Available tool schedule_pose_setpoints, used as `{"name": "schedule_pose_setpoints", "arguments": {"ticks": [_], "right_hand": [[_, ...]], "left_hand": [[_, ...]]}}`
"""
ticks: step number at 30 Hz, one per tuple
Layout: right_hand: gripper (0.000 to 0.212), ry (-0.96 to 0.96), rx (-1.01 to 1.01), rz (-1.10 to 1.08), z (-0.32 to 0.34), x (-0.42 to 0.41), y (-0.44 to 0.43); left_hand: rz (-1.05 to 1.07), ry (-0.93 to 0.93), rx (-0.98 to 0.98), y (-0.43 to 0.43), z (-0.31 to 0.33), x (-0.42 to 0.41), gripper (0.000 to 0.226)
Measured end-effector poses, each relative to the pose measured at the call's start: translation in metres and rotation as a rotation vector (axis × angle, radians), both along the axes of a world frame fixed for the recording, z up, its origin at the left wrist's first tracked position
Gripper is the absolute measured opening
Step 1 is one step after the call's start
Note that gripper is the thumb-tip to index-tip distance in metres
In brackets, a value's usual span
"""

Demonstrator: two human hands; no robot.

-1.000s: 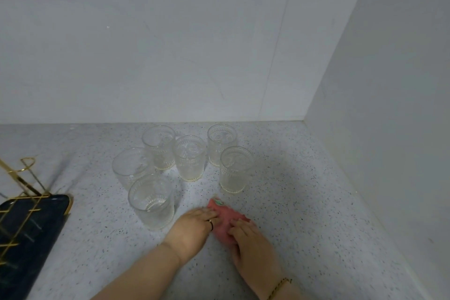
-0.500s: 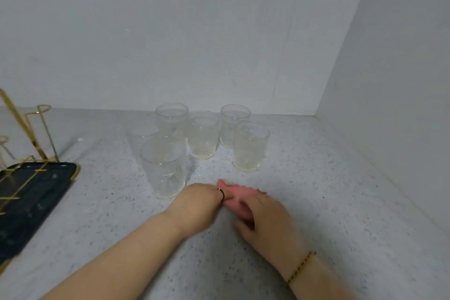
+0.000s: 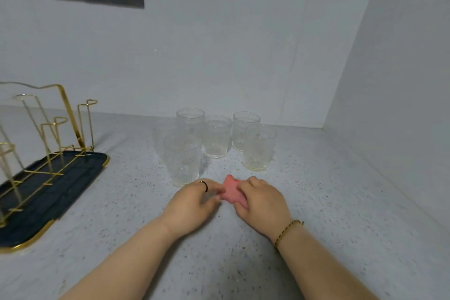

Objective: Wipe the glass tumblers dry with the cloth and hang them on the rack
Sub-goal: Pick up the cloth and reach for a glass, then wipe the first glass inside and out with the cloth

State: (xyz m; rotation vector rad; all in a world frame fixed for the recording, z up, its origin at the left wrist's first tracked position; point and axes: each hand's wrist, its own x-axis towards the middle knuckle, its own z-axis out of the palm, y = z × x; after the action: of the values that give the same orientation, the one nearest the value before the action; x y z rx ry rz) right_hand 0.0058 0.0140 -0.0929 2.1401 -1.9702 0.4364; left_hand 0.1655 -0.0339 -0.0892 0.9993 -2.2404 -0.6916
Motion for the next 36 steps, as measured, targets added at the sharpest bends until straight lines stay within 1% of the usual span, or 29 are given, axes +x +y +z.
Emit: {"name": "schedule_pose_setpoints", "arguments": {"ticks": [2,4,6,7,9,11,13,15,17,18,20,21,22,24,26,28,30,32,34,35,36], "right_hand": [[0.048,0.015,0.057,-0.044,0.003,0.002,-0.003],[0.048,0.037,0.115,-0.081,0.005,0.006,-0.008],[0.046,0.067,0.141,-0.095,0.004,0.013,-0.009],[0.044,0.07,0.12,-0.101,0.0,0.014,-0.01],[0.038,0.018,0.052,-0.093,-0.008,0.014,-0.009],[0.024,-0.016,-0.053,-0.082,-0.011,0.014,-0.009],[0.015,-0.021,-0.125,-0.078,-0.011,0.013,-0.009],[0.011,-0.04,-0.14,-0.087,-0.01,0.015,-0.009],[0.011,-0.072,-0.13,-0.073,-0.008,0.015,-0.01],[0.015,-0.127,-0.111,-0.055,-0.009,0.014,-0.011],[0.034,-0.284,-0.079,-0.054,-0.01,0.011,-0.013],[0.038,-0.382,-0.048,-0.066,-0.009,0.009,-0.013],[0.034,-0.498,-0.043,-0.077,-0.007,0.007,-0.013],[0.036,-0.746,-0.06,-0.154,-0.004,0.004,-0.014],[0.03,-0.982,-0.072,-0.23,-0.001,0.001,-0.012],[0.028,-1.28,-0.112,-0.281,0.003,-0.002,-0.012],[0.031,-1.606,-0.146,-0.326,0.013,-0.001,-0.007],[0.02,-1.845,-0.174,-0.308,0.024,0.004,-0.001],[0.02,-1.939,-0.246,-0.305,0.033,0.012,0.003],[0.022,-1.927,-0.279,-0.301,0.037,0.018,0.005],[0.025,-1.856,-0.292,-0.29,0.041,0.025,0.007]], "left_hand": [[0.209,0.16,0.009,0.005,0.003,0.009,0.024],[0.379,0.328,0.026,0.007,0.007,0.016,0.021],[0.48,0.456,0.078,0.003,0.011,0.023,0.025],[0.511,0.48,0.111,0.0,0.012,0.026,0.032],[0.543,0.457,0.171,-0.006,0.012,0.029,0.053],[0.558,0.39,0.213,-0.013,0.009,0.029,0.074],[0.566,0.311,0.243,-0.021,0.005,0.027,0.091],[0.577,0.254,0.256,-0.027,0.005,0.023,0.101],[0.613,0.219,0.23,-0.033,0.007,0.018,0.101],[0.63,0.21,0.212,-0.036,0.007,0.015,0.099],[0.641,0.195,0.18,-0.039,0.008,0.01,0.097],[0.644,0.185,0.175,-0.04,0.007,0.009,0.097],[0.646,0.179,0.181,-0.042,0.006,0.007,0.097],[0.644,0.174,0.203,-0.044,0.008,0.005,0.098],[0.652,0.139,0.213,-0.042,0.012,0.002,0.095],[0.664,0.124,0.219,-0.04,0.015,0.001,0.091],[0.664,0.173,0.272,-0.039,0.014,0.003,0.092],[0.627,0.304,0.329,-0.037,0.015,0.005,0.091],[0.524,0.462,0.355,-0.029,0.023,0.007,0.08],[0.451,0.52,0.391,-0.022,0.029,0.006,0.069],[0.374,0.586,0.467,-0.015,0.034,0.005,0.057]]}}
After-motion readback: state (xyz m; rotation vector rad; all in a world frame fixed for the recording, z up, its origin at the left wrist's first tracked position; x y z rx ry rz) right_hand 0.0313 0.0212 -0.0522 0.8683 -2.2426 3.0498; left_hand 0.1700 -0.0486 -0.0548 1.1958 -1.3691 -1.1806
